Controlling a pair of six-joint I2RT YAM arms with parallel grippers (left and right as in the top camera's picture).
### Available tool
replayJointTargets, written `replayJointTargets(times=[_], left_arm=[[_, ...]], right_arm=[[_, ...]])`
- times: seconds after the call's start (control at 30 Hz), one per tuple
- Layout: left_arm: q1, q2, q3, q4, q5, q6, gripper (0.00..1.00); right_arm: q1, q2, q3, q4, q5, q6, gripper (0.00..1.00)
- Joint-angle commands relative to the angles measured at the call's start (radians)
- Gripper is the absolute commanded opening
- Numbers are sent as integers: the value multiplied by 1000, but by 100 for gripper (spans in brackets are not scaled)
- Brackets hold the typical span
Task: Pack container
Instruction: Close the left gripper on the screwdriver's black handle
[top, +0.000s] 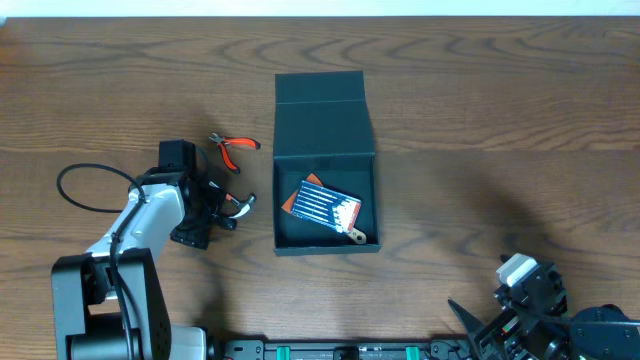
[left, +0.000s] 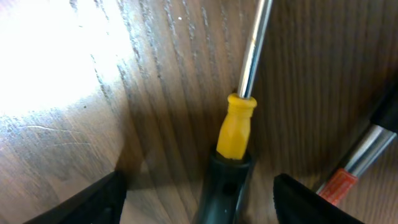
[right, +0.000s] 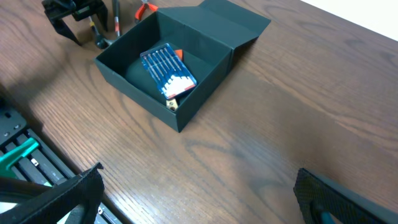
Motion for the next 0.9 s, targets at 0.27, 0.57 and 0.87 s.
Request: replayJointTargets(times=[0.27, 0.57, 0.87], left_arm=[[4, 77, -9, 27, 44, 1, 38], [4, 77, -9, 27, 53, 1, 15], [4, 64, -9, 27, 72, 1, 7]], right_arm=[[-4, -3, 0, 2, 10, 17, 99], [-4, -3, 0, 2, 10, 17, 99], [-4, -3, 0, 2, 10, 17, 99]])
